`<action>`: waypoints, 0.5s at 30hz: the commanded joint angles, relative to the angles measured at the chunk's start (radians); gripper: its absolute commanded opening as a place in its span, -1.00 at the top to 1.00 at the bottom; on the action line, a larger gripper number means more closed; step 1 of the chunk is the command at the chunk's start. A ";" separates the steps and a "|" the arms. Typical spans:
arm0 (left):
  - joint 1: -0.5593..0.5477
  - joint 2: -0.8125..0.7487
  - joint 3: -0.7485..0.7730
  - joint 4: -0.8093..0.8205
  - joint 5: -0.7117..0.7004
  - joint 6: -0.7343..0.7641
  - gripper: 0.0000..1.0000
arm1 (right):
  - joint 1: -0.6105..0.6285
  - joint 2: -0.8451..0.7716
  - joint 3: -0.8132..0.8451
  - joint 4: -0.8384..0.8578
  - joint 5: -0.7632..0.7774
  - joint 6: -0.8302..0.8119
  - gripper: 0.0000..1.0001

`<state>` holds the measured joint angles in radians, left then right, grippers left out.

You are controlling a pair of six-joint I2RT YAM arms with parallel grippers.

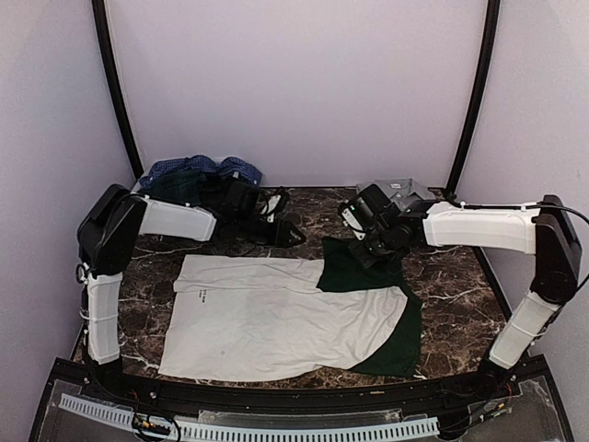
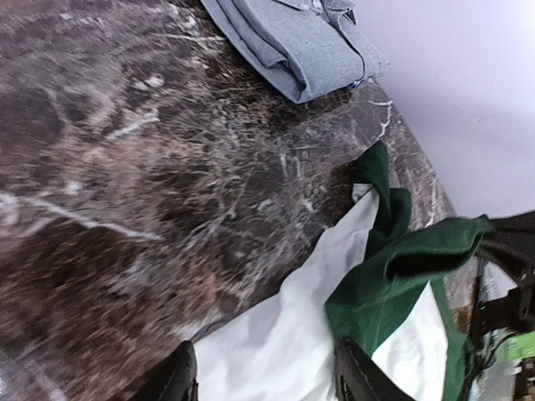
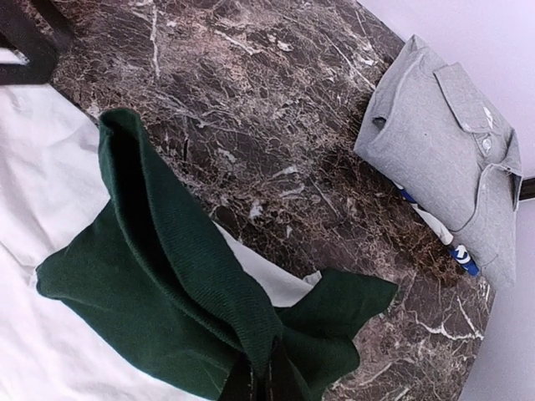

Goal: Fold and stack the mixed laundry pile
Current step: Fold the flattened T-shirt at the center of the board.

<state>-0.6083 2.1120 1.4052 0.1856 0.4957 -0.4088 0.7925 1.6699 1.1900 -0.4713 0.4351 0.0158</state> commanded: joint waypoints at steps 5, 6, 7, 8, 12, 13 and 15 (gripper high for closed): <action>0.142 -0.488 -0.315 -0.518 -0.334 0.150 -0.28 | -0.004 -0.159 -0.096 0.036 -0.064 0.009 1.00; 0.177 -0.550 -0.377 -0.537 -0.351 0.145 -0.27 | -0.004 -0.168 -0.103 0.033 -0.066 0.012 1.00; 0.191 -0.603 -0.403 -0.573 -0.368 0.144 -0.27 | -0.004 -0.177 -0.112 0.032 -0.071 0.018 1.00; 0.211 -0.623 -0.444 -0.613 -0.415 0.142 -0.26 | -0.004 -0.189 -0.123 0.030 -0.079 0.022 1.00; 0.252 -0.653 -0.488 -0.678 -0.497 0.065 -0.23 | -0.004 -0.241 -0.163 0.023 -0.106 0.056 1.00; 0.261 -0.643 -0.487 -0.689 -0.545 0.047 -0.23 | -0.004 -0.254 -0.170 0.016 -0.107 0.064 1.00; 0.290 -0.635 -0.501 -0.706 -0.568 -0.009 -0.22 | -0.004 -0.276 -0.182 -0.003 -0.097 0.079 1.00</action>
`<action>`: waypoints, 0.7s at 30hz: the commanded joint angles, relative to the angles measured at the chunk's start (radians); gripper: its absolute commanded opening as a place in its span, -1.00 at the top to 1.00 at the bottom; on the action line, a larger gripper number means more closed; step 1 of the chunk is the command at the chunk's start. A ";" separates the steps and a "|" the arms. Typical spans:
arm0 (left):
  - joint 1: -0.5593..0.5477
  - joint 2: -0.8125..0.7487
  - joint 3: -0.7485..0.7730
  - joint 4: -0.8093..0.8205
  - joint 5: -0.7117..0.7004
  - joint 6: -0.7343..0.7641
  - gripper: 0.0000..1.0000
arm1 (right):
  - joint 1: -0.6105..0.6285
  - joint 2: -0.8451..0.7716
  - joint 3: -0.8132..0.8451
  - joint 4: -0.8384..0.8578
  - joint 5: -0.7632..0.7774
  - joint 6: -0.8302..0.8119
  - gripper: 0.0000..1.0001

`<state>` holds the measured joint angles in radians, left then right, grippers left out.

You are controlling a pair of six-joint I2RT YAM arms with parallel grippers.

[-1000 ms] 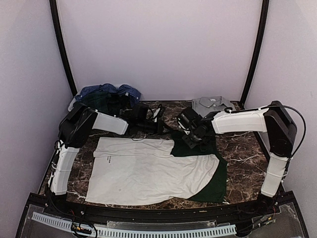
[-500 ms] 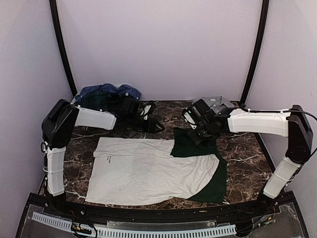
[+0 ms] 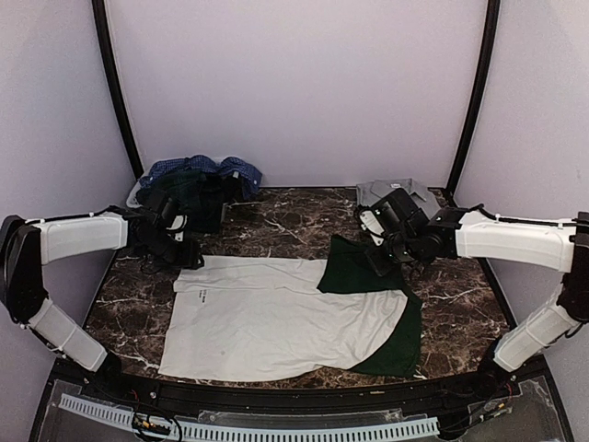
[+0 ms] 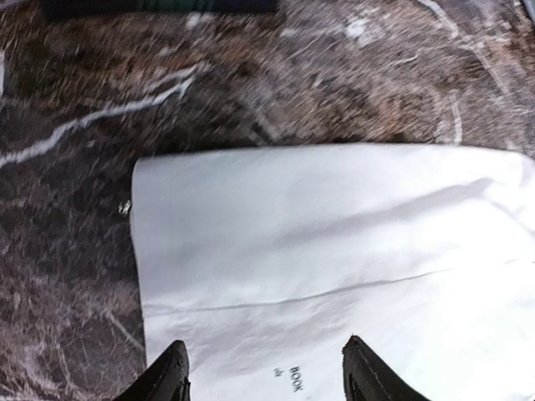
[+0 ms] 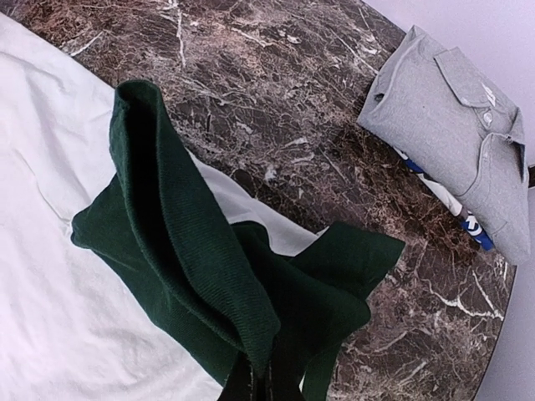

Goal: Fold and stack the mixed laundry pile
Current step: Fold the flattened T-shirt at the center of the board.

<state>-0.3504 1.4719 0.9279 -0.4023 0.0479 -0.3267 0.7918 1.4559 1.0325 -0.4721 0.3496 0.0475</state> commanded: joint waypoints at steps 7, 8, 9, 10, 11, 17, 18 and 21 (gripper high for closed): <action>0.078 -0.028 -0.159 -0.018 -0.111 -0.210 -0.10 | -0.003 -0.112 -0.051 -0.023 -0.006 0.066 1.00; 0.082 -0.023 -0.163 -0.013 -0.115 -0.215 -0.10 | -0.003 -0.116 -0.049 -0.025 -0.002 0.066 1.00; 0.083 -0.021 -0.163 -0.003 -0.112 -0.219 -0.10 | -0.003 -0.123 -0.045 -0.026 0.006 0.064 1.00; 0.087 -0.018 -0.166 0.006 -0.098 -0.220 -0.10 | -0.003 -0.130 -0.039 -0.022 0.012 0.058 1.00; 0.089 -0.014 -0.167 0.033 -0.086 -0.220 -0.12 | -0.005 -0.134 -0.029 -0.021 0.017 0.048 1.00; 0.108 0.057 -0.128 0.076 0.006 -0.197 0.19 | -0.018 -0.109 0.043 -0.037 0.039 0.010 1.00; 0.108 0.059 -0.125 0.082 0.018 -0.196 0.29 | -0.019 -0.107 0.045 -0.039 0.040 0.009 1.00; 0.108 0.050 -0.130 0.091 0.035 -0.196 0.47 | -0.019 -0.110 0.049 -0.048 0.043 0.014 1.00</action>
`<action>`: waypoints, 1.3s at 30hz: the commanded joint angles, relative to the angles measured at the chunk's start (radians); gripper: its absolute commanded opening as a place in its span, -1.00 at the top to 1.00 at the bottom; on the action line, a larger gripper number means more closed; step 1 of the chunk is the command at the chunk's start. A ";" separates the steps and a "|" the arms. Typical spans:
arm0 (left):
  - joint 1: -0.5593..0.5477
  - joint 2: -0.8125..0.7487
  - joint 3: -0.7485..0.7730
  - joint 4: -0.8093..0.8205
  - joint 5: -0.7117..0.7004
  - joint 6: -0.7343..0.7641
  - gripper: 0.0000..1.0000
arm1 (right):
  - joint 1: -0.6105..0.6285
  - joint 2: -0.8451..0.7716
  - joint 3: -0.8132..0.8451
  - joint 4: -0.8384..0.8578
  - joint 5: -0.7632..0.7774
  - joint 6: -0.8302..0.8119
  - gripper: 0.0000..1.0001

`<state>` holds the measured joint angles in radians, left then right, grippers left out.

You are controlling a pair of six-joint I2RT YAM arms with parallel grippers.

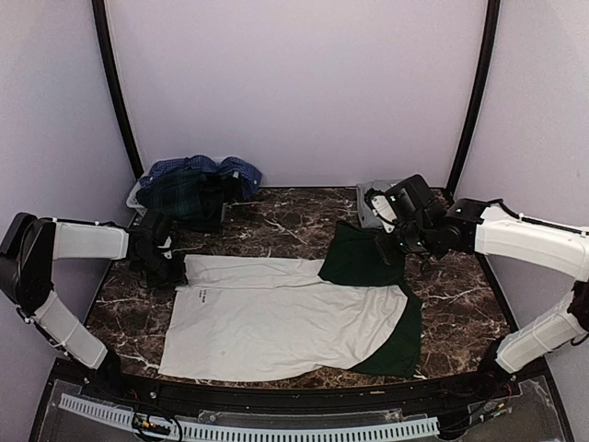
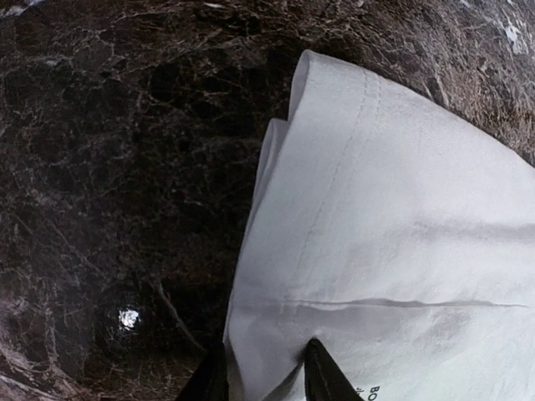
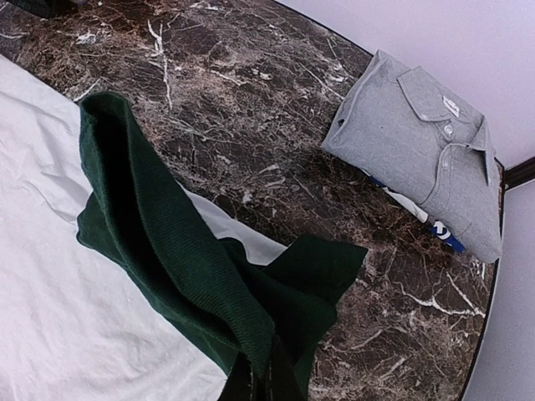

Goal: Fold and stack the mixed laundry pile
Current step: Fold the flattened T-shirt at the center of the board.

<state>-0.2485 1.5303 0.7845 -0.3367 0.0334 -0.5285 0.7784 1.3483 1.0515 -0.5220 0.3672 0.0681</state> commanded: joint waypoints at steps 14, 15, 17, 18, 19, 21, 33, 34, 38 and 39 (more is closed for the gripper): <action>0.006 -0.106 -0.021 -0.054 0.007 -0.035 0.25 | -0.007 -0.042 0.007 -0.029 0.032 0.005 1.00; 0.006 -0.102 -0.022 -0.052 0.008 -0.033 0.26 | -0.007 -0.046 0.004 -0.031 0.033 0.004 1.00; 0.006 -0.090 -0.021 -0.047 0.014 -0.030 0.32 | -0.008 -0.055 -0.001 -0.035 0.035 0.006 1.00; 0.006 -0.084 -0.021 -0.043 0.016 -0.031 0.34 | -0.009 -0.058 -0.003 -0.037 0.037 0.006 1.00; 0.006 -0.074 -0.020 -0.043 0.015 -0.031 0.34 | -0.008 -0.062 -0.007 -0.039 0.038 0.006 1.00; 0.006 -0.060 -0.020 -0.041 0.012 -0.034 0.34 | -0.011 -0.068 -0.011 -0.043 0.040 0.007 1.00; 0.006 -0.072 -0.004 -0.032 -0.010 -0.029 0.98 | -0.022 -0.076 0.004 -0.044 0.058 -0.011 1.00; 0.006 -0.091 0.019 -0.036 -0.019 -0.019 1.00 | -0.030 -0.072 0.016 -0.040 0.063 -0.025 1.00; 0.006 -0.114 0.132 -0.065 -0.023 0.042 1.00 | -0.079 -0.042 0.095 -0.001 0.061 -0.080 1.00; 0.006 -0.113 0.154 -0.072 -0.038 0.067 1.00 | -0.093 -0.035 0.120 0.007 0.059 -0.103 1.00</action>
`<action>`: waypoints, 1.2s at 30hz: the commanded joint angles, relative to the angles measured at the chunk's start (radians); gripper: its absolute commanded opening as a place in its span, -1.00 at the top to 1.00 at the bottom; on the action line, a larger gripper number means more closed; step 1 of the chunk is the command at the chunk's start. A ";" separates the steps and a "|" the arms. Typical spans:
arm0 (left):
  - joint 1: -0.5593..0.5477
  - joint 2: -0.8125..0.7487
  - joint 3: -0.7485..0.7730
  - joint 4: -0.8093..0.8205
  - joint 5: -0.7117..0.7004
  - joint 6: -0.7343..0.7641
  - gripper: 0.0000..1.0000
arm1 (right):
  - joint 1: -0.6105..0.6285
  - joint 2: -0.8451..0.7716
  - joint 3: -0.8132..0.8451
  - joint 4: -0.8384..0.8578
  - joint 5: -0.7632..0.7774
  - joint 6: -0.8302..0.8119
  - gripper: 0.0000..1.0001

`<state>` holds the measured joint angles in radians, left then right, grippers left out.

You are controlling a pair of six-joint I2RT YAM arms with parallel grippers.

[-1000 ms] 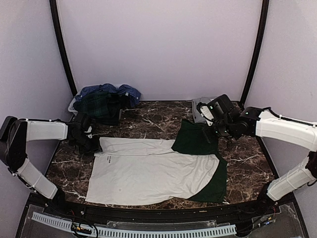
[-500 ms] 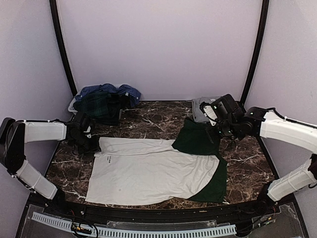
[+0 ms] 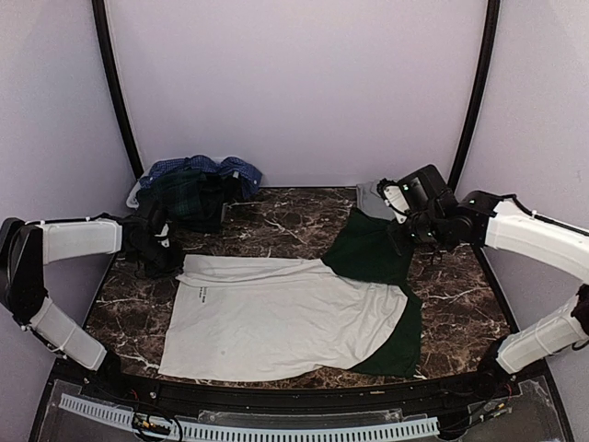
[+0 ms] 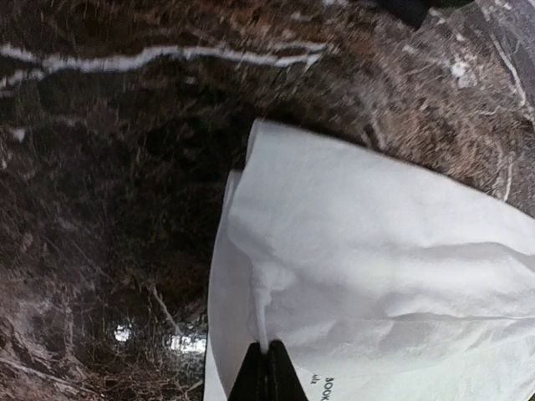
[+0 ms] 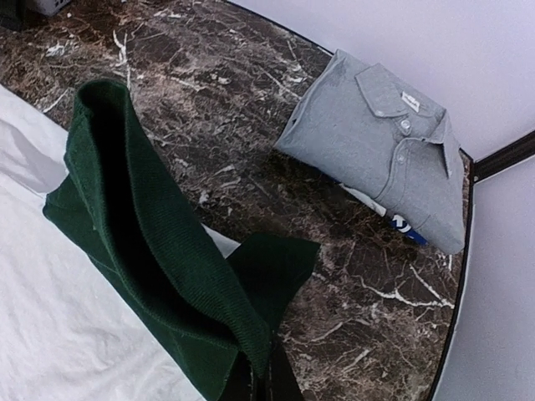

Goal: Fold and stack the mixed laundry pile
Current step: Fold the flattened T-shirt at the center of the board.

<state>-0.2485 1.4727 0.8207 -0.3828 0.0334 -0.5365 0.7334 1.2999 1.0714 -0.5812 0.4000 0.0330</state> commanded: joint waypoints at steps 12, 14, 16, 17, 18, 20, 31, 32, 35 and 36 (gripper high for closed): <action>0.006 0.080 0.420 0.122 -0.041 0.333 1.00 | -0.226 0.229 0.401 0.270 -0.020 -0.305 1.00; 0.006 0.113 0.462 0.158 -0.037 0.371 1.00 | -0.247 0.267 0.434 0.301 -0.031 -0.332 1.00; 0.006 0.142 0.480 0.194 -0.020 0.408 1.00 | -0.263 0.299 0.457 0.322 -0.051 -0.352 1.00; 0.006 0.162 0.484 0.211 -0.015 0.429 1.00 | -0.271 0.318 0.464 0.329 -0.065 -0.357 1.00; 0.006 0.170 0.491 0.215 -0.015 0.437 1.00 | -0.276 0.329 0.469 0.332 -0.081 -0.363 1.00; 0.006 0.186 0.486 0.232 -0.019 0.454 1.00 | -0.280 0.343 0.471 0.343 -0.095 -0.372 1.00; 0.006 0.129 0.312 0.337 0.008 0.487 1.00 | -0.258 0.256 0.396 0.258 -0.266 -0.297 1.00; 0.006 0.124 0.287 0.341 0.010 0.489 1.00 | -0.249 0.237 0.377 0.249 -0.285 -0.277 1.00; 0.006 0.095 0.237 0.329 0.020 0.493 1.00 | -0.221 0.185 0.317 0.202 -0.338 -0.239 1.00; 0.006 0.089 0.226 0.323 0.022 0.490 1.00 | -0.205 0.170 0.292 0.188 -0.351 -0.234 1.00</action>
<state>-0.2485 1.6409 1.0992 -0.0814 0.0311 -0.0635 0.4828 1.5562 1.4292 -0.3538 0.1394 -0.2638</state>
